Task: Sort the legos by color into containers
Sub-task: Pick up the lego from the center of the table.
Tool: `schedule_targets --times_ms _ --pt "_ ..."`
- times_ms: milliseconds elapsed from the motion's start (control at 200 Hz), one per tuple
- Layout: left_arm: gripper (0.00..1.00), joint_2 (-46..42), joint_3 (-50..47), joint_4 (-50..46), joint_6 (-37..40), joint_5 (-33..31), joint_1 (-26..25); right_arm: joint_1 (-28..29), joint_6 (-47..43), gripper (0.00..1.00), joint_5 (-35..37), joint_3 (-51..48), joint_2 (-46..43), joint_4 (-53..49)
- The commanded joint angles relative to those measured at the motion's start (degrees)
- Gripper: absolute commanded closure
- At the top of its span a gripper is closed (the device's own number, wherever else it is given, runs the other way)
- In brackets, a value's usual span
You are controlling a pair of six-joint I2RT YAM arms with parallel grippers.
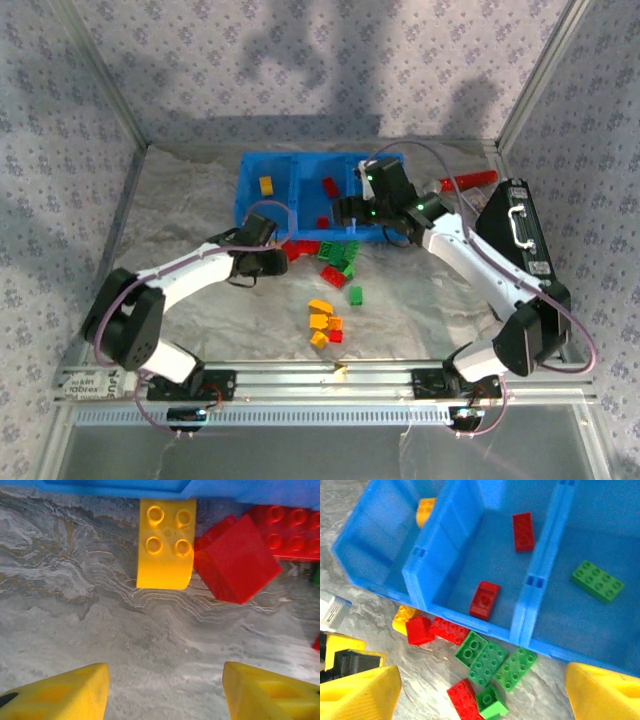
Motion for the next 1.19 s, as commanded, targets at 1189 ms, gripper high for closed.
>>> schedule_targets --times_ms 1189 --pt "0.66 14.2 9.4 1.6 6.9 -4.7 2.3 -4.4 2.6 0.23 -5.2 -12.1 -7.2 7.2"
